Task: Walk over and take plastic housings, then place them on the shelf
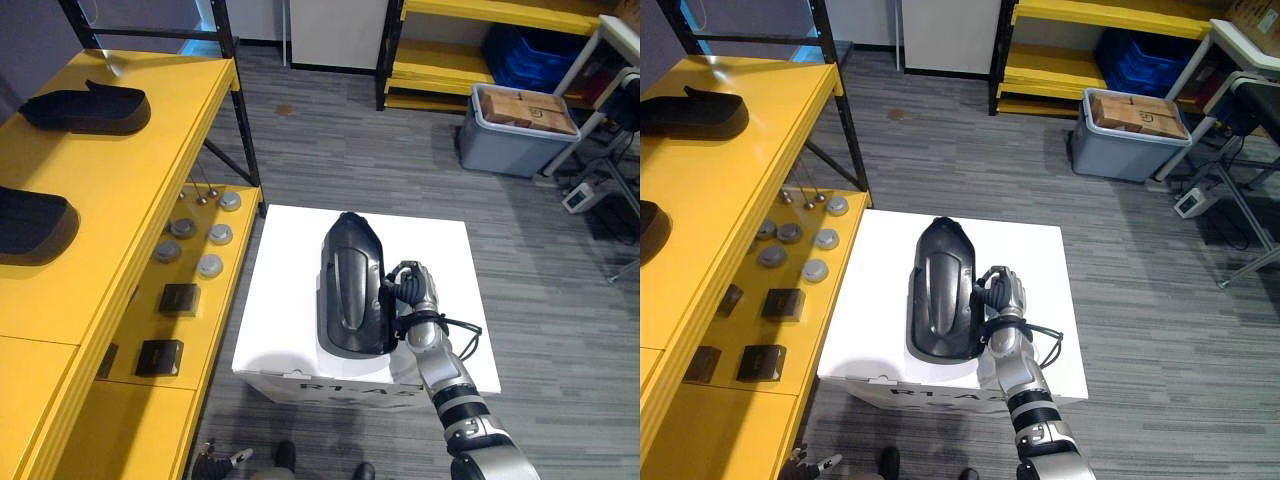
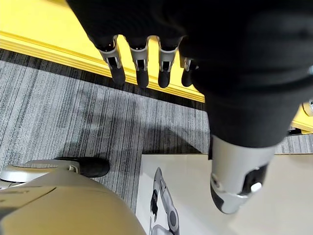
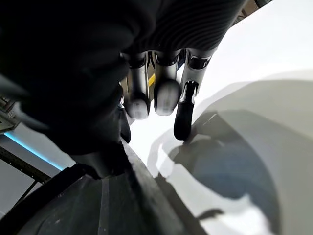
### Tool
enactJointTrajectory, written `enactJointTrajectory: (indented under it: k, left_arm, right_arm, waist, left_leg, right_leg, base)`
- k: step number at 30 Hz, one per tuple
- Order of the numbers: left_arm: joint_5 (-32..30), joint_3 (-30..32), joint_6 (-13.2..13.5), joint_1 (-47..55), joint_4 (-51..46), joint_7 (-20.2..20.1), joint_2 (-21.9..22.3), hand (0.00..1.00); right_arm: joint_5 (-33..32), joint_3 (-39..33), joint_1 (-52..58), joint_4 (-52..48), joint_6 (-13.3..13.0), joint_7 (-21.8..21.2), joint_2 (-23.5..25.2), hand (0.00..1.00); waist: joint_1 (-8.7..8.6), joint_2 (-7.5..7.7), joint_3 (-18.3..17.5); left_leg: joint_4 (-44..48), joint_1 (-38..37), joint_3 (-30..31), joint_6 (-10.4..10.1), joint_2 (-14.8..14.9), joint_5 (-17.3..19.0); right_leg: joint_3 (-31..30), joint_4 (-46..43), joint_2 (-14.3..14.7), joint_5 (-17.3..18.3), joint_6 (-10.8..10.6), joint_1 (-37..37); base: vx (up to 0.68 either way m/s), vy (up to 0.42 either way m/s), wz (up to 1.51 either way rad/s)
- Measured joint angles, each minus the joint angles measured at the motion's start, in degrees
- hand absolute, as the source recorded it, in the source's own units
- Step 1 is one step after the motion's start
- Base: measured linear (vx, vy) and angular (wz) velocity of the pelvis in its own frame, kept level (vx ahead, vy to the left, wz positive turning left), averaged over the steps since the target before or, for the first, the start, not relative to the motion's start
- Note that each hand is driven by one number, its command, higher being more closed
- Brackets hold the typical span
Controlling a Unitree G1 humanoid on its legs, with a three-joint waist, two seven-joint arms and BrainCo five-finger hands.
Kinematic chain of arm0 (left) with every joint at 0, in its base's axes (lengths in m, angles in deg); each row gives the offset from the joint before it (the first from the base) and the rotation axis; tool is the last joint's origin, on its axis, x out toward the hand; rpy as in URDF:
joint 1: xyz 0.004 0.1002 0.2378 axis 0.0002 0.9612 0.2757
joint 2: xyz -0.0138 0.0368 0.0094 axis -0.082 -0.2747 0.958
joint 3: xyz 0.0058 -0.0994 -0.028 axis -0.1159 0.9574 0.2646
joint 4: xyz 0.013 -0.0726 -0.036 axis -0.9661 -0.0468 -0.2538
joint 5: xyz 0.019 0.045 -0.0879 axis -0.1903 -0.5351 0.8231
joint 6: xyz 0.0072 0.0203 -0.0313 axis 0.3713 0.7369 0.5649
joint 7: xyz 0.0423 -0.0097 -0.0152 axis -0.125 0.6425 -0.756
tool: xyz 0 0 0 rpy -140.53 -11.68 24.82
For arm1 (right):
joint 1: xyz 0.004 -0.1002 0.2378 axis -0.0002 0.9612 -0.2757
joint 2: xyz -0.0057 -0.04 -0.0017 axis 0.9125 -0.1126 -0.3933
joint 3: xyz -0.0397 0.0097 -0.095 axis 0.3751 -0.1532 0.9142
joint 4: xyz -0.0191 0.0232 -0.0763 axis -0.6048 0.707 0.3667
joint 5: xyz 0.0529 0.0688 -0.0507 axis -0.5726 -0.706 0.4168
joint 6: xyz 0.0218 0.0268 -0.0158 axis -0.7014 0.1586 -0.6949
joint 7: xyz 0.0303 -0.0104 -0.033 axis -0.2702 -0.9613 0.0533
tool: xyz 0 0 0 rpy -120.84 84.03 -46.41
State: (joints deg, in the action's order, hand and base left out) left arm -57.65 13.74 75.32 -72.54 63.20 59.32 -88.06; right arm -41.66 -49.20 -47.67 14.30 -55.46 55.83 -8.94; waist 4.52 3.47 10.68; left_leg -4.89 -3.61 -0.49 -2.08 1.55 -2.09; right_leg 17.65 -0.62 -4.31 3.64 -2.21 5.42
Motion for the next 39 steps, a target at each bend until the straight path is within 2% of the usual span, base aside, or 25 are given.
enactJointTrajectory:
  k: [8, 19, 20, 23, 25, 26, 28, 30, 32, 36, 39]
  left_arm:
    - [-0.1, 0.2, 0.0, -0.1, 0.0, 0.0, 0.1, 0.00]
    - [0.0, 3.8, 0.0, 0.8, -2.8, 0.2, 1.7, 0.00]
    - [0.1, 4.8, 1.2, 1.6, -12.0, 2.3, 2.8, 0.00]
    - [0.1, 4.7, 1.5, 1.6, -12.5, 2.8, 2.8, 0.00]
    - [0.2, 6.9, 0.5, 2.4, -16.8, 2.9, 4.2, 0.00]
    - [0.6, 9.6, 0.2, 4.7, -26.9, 3.4, 7.0, 0.00]
    - [0.6, 11.1, 1.9, 7.0, -42.3, 5.5, 8.3, 0.00]
    - [0.2, 12.1, 3.3, 6.5, -50.0, 7.1, 8.0, 0.00]
    - [-1.4, 12.1, 3.5, 6.0, -56.5, 8.0, 8.3, 0.00]
    - [-2.9, 11.0, 3.7, 4.8, -62.2, 9.1, 9.0, 0.00]
    - [-3.8, 7.1, 3.9, 4.7, -68.2, 9.3, 8.9, 0.00]
  right_arm:
    - [-1.5, -1.7, 2.6, -3.1, -0.1, -0.5, 0.0, 1.00]
    - [-7.0, -3.7, 9.7, -19.6, -0.6, 1.7, -0.1, 1.00]
    - [-7.2, -3.6, 13.1, -25.5, -2.6, 2.1, -0.2, 1.00]
    - [-7.2, -3.6, 14.3, -26.6, -3.0, 2.3, -1.0, 1.00]
    - [-7.2, -3.5, 14.7, -27.8, -3.1, 2.3, -1.1, 1.00]
    - [-7.2, -3.4, 15.0, -29.0, -3.1, 2.3, -1.1, 1.00]
    - [-7.2, -3.2, 15.6, -32.2, -3.2, 2.3, -1.0, 1.00]
    - [-7.2, -2.5, 15.8, -34.2, -3.6, 2.2, -1.0, 1.00]
    - [-7.2, -2.1, 16.3, -36.1, -4.3, 2.2, -1.0, 1.00]
    - [-7.2, -1.5, 16.6, -36.7, -4.6, 1.8, -1.0, 1.00]
    - [-7.3, -0.9, 16.6, -36.7, -4.6, 1.4, -1.0, 1.00]
  waist:
    - [-0.04, -0.02, 0.0]
    - [-0.67, -0.66, -0.3]
    - [-0.69, -1.69, -1.0]
    - [-0.71, -1.90, -2.1]
    - [-0.76, -1.85, -2.4]
    - [-0.67, -1.79, -2.4]
    - [-0.61, -1.83, -2.5]
    - [-0.66, -2.09, -3.0]
    - [-0.61, -2.38, -3.9]
    - [-0.84, -2.43, -4.6]
    - [-0.86, -2.42, -4.9]
  left_leg:
    - [0.0, -0.6, 0.2, 0.0, 0.0, 0.0]
    - [0.7, -0.6, 0.7, 0.0, -0.5, 0.0]
    - [1.1, -0.5, 0.9, -0.1, -0.7, 0.1]
    - [1.3, 0.0, 1.3, 0.0, -0.7, 0.1]
    - [1.4, 0.2, 1.5, 0.0, -0.7, 0.1]
    - [1.4, 0.2, 1.5, 0.1, -0.7, 0.1]
    - [1.8, -0.2, 2.1, 0.1, -0.8, 0.1]
    - [1.8, -1.0, 2.3, 0.2, -0.9, 0.2]
    - [1.8, -1.3, 2.3, 0.4, -0.9, 0.3]
    - [1.8, -1.7, 2.3, 0.5, -0.8, 0.3]
    - [1.8, -1.7, 2.3, 0.5, -0.8, 0.3]
  right_leg:
    - [0.1, 0.0, 0.0, 0.0, 0.0, 0.7]
    - [0.4, -0.3, -0.6, 0.1, -0.2, 1.1]
    - [0.5, -0.8, -0.9, 0.3, -0.4, 1.0]
    - [0.6, -0.9, -0.8, 0.4, -0.3, 0.6]
    - [0.7, -0.8, -0.8, 0.4, -0.3, 0.5]
    - [0.7, -0.8, -0.8, 0.4, -0.3, 0.6]
    - [1.2, -0.8, -0.9, 0.4, -0.3, 1.5]
    - [1.7, -0.6, -0.9, 0.5, -0.3, 2.6]
    - [1.7, -0.2, -0.9, 0.5, -0.3, 3.0]
    - [1.8, 0.1, -0.7, 0.5, -0.3, 3.5]
    - [1.8, 0.1, -0.6, 0.4, -0.2, 3.6]
  base:
    - [0.00, 0.000, 0.00]
    - [-0.01, 0.005, 0.01]
    - [-0.06, 0.021, 0.04]
    - [-0.02, 0.005, 0.03]
    - [0.00, -0.002, 0.03]
    - [0.00, -0.003, 0.04]
    - [0.01, -0.009, 0.11]
    - [0.00, -0.014, 0.09]
    - [0.00, -0.004, 0.02]
    - [-0.03, -0.005, 0.01]
    - [0.00, 0.000, 0.00]
